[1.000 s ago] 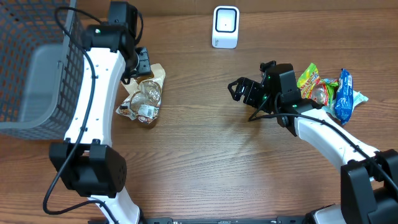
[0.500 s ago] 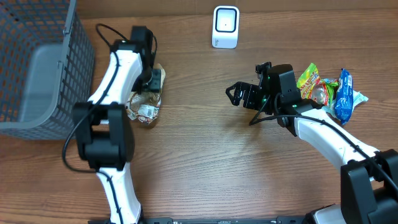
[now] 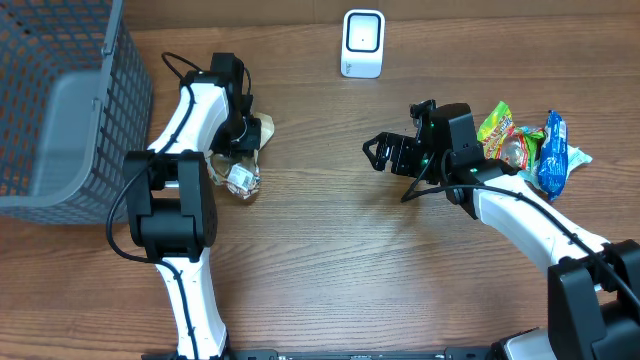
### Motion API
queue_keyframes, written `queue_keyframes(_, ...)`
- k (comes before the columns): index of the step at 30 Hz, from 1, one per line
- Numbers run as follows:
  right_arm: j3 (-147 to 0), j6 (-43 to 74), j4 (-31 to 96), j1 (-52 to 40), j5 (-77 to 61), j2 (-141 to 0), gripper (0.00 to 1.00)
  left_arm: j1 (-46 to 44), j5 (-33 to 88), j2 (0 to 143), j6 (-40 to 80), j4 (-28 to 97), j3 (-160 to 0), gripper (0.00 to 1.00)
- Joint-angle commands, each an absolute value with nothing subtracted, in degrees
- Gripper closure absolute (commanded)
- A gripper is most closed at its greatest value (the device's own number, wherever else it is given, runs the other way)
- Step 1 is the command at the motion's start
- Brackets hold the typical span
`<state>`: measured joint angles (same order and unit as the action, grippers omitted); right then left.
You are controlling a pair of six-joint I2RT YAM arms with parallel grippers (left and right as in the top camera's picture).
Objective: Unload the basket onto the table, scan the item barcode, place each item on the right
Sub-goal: 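Grasp the Pantree bag with the left gripper and lift it, then move the right gripper left to the Pantree bag held by the left gripper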
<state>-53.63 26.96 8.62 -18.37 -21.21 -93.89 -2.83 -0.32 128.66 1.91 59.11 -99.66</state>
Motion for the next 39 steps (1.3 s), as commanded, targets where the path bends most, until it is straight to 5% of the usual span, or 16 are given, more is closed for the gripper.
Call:
queue_keyframes(1,-55.13,26.50,8.29,-18.26,-21.69,-93.89,0.00,-2.79,4.19,131.76,1.72,58.96,-99.15,0.96)
queue_keyframes(16,-55.13,31.94,11.18,-11.70,-29.21,-93.89,0.00,-2.92,24.88,131.31,6.72,83.24,-128.38,0.96)
queue_keyframes(21,-55.13,31.94,13.87,-9.54,-29.69,-93.89,0.00,-4.49,27.51,131.31,18.46,88.88,-142.15,0.96)
queue_keyframes(30,-55.13,31.92,15.11,-9.45,-29.69,-93.89,0.00,-10.79,24.77,131.28,40.16,85.45,-152.11,0.96)
queue_keyframes(39,-55.13,31.92,16.78,-9.45,-29.69,-93.89,0.00,-14.33,36.07,131.24,53.71,77.84,-152.53,0.96)
